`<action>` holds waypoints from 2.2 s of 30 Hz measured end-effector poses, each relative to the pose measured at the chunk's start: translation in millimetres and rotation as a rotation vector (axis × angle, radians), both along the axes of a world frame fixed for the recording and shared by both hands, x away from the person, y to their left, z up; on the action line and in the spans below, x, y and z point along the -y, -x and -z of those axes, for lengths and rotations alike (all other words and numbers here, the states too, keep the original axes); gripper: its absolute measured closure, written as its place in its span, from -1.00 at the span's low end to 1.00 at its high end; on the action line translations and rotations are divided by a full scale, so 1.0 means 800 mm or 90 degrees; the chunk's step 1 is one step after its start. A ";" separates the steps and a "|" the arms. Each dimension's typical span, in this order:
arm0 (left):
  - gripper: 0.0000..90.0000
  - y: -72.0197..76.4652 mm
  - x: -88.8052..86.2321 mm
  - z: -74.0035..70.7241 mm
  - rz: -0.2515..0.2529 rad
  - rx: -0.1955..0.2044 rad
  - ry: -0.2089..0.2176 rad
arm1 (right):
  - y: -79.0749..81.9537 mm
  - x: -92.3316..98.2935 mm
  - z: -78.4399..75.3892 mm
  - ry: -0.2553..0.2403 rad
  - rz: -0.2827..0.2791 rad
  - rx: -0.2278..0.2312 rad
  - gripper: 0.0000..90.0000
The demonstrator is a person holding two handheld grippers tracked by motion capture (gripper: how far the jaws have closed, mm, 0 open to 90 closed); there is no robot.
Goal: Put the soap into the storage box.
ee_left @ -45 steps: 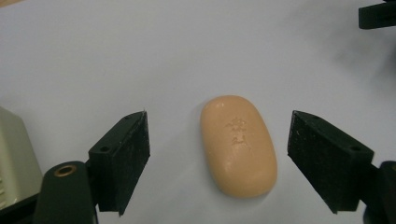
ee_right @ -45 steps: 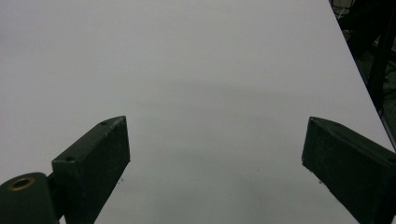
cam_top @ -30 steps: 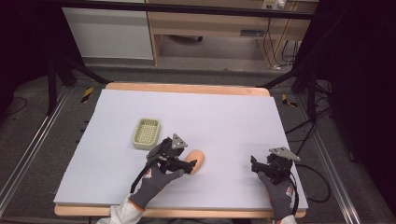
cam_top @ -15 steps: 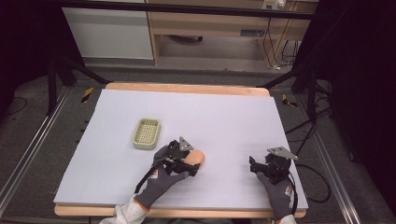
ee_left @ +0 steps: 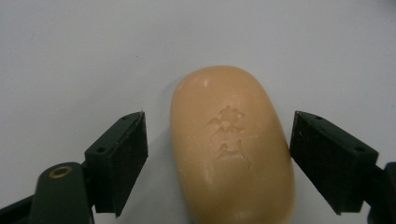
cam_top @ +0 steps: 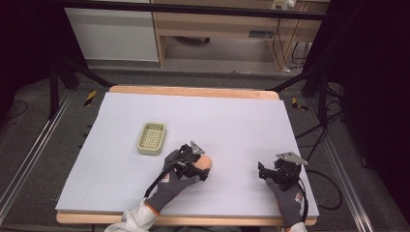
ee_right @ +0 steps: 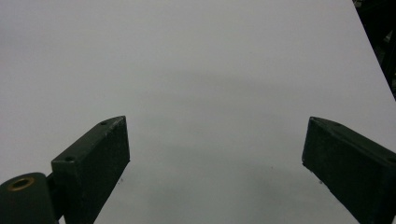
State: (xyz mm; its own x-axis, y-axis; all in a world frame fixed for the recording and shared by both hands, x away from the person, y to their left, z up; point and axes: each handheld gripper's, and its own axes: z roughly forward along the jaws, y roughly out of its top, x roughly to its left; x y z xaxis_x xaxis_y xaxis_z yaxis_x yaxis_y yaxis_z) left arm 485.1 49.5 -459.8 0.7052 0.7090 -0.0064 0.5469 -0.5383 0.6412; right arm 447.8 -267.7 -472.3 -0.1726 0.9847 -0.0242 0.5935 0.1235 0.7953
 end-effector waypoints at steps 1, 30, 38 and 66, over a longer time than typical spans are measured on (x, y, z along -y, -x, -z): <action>-0.59 -0.001 0.000 0.000 0.001 -0.003 -0.003 | 0.000 0.000 0.000 0.002 0.000 -0.001 -0.83; -0.37 -0.001 0.014 0.012 0.001 -0.016 -0.033 | -0.001 -0.002 0.002 0.003 0.000 -0.010 -0.83; -0.35 -0.002 0.012 0.011 0.009 -0.016 -0.034 | -0.002 -0.002 0.002 0.005 -0.002 -0.012 -0.83; -0.32 0.011 -0.004 -0.018 0.036 -0.018 0.001 | -0.001 -0.002 0.002 0.003 -0.001 -0.015 -0.83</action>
State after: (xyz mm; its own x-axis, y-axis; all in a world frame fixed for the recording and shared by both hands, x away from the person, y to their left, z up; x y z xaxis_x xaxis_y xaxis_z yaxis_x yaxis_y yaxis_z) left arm 476.6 53.0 -445.4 0.7432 0.6685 -0.0285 0.5342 -0.5671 0.6269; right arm 448.3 -266.0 -473.7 -0.1753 0.9842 -0.0242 0.6123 0.1283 0.7802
